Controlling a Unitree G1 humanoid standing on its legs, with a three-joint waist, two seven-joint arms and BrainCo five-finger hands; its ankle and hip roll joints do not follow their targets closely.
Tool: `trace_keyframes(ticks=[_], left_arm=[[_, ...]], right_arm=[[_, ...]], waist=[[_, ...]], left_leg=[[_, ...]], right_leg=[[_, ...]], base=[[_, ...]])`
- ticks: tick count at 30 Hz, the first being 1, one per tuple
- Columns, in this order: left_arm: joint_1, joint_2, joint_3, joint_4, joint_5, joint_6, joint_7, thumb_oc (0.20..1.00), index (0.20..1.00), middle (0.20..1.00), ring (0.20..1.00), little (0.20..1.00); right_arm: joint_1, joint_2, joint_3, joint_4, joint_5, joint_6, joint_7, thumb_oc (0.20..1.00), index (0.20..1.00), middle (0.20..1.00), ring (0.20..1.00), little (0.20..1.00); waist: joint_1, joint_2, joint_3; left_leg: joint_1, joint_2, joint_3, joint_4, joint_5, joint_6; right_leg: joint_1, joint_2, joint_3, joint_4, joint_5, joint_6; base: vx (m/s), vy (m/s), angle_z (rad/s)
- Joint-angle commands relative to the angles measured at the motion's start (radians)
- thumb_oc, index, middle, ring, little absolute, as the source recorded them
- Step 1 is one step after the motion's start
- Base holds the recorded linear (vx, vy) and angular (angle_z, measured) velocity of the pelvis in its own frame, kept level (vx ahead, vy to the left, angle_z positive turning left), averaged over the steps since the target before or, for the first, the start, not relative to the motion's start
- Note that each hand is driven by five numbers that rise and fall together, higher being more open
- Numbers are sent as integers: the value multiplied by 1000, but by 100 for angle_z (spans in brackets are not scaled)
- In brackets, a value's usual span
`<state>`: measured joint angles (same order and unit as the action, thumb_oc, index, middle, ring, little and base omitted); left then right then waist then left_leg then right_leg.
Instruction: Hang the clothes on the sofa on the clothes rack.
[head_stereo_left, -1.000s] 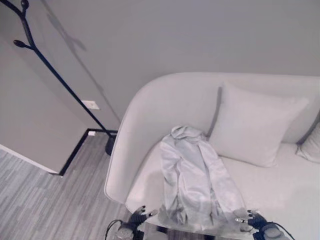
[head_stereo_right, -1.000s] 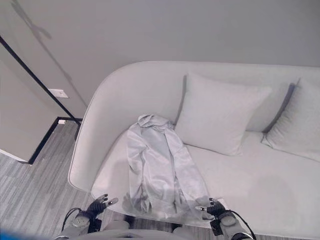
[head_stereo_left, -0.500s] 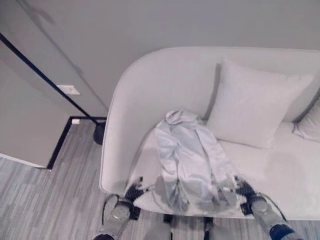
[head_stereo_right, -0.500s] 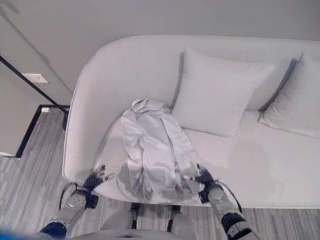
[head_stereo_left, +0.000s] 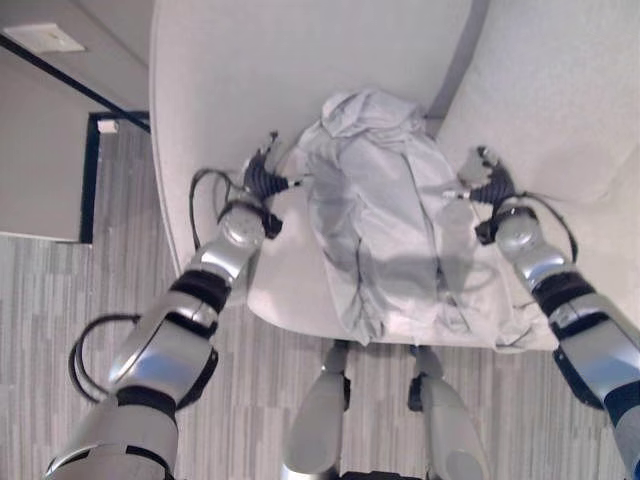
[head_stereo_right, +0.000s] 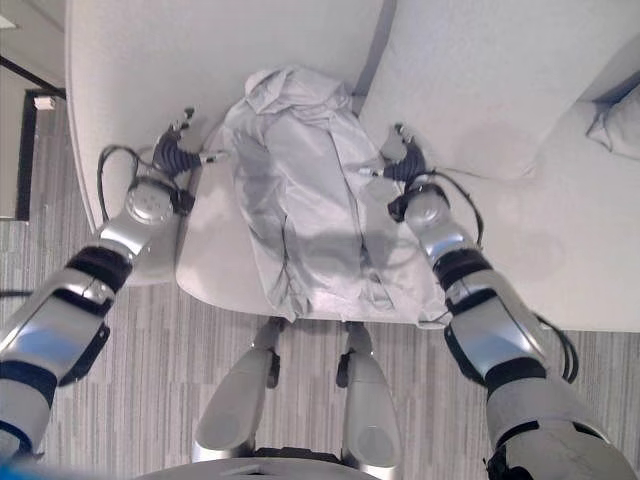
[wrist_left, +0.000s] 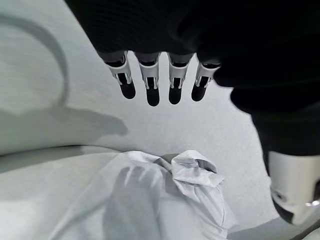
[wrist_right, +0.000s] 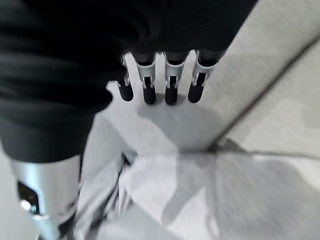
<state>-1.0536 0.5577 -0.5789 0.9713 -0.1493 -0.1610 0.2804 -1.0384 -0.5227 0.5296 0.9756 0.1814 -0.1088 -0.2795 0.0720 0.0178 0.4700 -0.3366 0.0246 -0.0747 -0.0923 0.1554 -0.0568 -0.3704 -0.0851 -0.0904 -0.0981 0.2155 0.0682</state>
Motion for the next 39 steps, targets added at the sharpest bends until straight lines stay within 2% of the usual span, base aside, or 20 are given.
trace_keyframes(ticks=[1, 9, 20, 32, 39], left_arm=[[-54, 7, 3, 107, -14, 1, 29, 1000, 1000, 1000, 1000, 1000], [-208, 1, -65, 260, -26, 25, 11, 1000, 1000, 1000, 1000, 1000], [-271, 6, -96, 302, -43, 32, 12, 1000, 1000, 1000, 1000, 1000], [-300, 2, -112, 303, -42, 35, 25, 1000, 1000, 1000, 1000, 1000], [-319, 10, -116, 289, -25, 36, 42, 1000, 1000, 1000, 1000, 1000]], right_arm=[[-44, -22, 41, 48, 60, -22, -22, 1000, 1000, 1000, 1000, 1000], [-185, -43, 84, 151, 97, -5, -35, 1000, 1000, 1000, 1000, 1000], [-272, -45, 154, 183, 116, -3, -37, 1000, 1000, 1000, 1000, 1000], [-294, 61, 264, 163, 3, 10, -41, 1000, 1000, 1000, 1000, 1000], [-258, 136, 290, 149, -68, 16, -39, 1000, 1000, 1000, 1000, 1000]], waist=[[1, -22, -60], [-25, -17, -18], [-34, -27, 23], [-27, -59, 50], [-24, -65, 50]], left_leg=[[-39, -7, -68, 5, -21, -21], [-119, -29, -69, 5, 3, -25], [-198, -34, -73, 5, 22, -25], [-255, -24, -87, 5, 35, -26], [-259, -23, -92, 5, 32, -23]], right_leg=[[-46, -93, 30, 11, 11, 132], [-129, -90, 43, 11, 35, 140], [-216, -82, 52, 11, 52, 144], [-269, -64, 52, 11, 52, 137], [-271, -62, 55, 11, 48, 134]], base=[[-73, -1, 2], [-59, 12, 4], [-17, 4, -1], [-1, -1, 0], [2, 2, 0]])
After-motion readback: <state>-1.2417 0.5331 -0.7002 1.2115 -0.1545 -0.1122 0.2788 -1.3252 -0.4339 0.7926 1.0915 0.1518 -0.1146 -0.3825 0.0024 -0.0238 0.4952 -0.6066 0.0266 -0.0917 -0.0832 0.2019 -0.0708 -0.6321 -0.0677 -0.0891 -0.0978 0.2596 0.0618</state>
